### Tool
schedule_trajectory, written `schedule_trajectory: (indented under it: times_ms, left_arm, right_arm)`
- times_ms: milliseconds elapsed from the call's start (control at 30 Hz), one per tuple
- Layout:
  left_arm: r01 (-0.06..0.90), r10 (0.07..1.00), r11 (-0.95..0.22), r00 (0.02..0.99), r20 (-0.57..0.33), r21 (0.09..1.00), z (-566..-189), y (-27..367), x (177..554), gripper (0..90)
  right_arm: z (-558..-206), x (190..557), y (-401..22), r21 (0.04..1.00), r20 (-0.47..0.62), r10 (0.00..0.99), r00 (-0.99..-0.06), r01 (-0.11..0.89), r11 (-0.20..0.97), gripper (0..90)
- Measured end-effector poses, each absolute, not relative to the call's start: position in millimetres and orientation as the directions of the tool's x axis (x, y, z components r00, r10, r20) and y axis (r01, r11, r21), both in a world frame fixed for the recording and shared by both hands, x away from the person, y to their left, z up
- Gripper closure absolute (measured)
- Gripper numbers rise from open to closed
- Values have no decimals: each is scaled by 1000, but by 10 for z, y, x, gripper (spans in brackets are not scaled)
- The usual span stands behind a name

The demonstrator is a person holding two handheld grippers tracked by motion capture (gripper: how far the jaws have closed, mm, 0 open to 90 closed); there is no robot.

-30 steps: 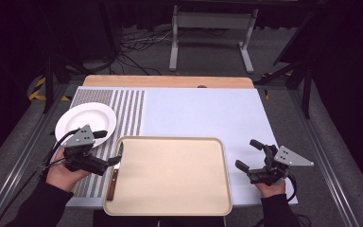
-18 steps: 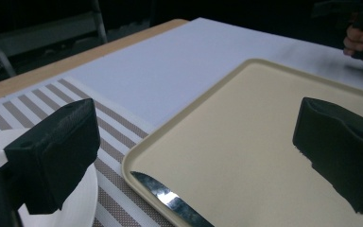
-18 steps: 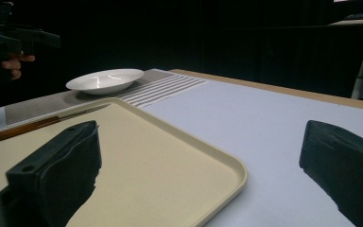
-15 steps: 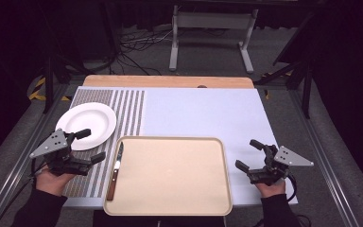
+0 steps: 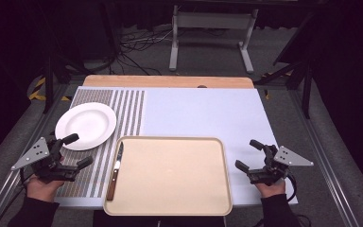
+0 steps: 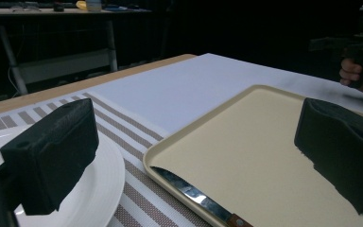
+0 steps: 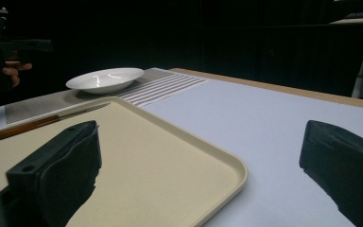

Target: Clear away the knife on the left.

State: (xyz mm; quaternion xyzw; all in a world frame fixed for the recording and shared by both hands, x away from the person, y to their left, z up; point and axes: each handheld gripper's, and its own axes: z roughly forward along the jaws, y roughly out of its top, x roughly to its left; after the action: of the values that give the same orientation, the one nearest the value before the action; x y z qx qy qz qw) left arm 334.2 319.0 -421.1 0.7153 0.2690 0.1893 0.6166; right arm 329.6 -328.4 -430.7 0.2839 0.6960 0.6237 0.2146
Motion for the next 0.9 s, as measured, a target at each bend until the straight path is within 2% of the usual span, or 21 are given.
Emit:
schedule_trajectory:
  times_ms: [267,767,900]
  left_arm:
    - [156,631,-103,774,-56,982,-4329,3314,3336,8]
    - [224,641,-117,762,-99,968,-4589,3442,3336,8]
    - [239,636,-91,761,-128,967,-4636,3448,3342,8]
  right_arm:
    - [-4312,3299,-3285,989,61,666,-744,134,58,5]
    - [-4324,3309,-3297,989,64,666,-743,138,59,5]
    - [-4336,3317,-3299,988,64,664,-745,142,64,5]
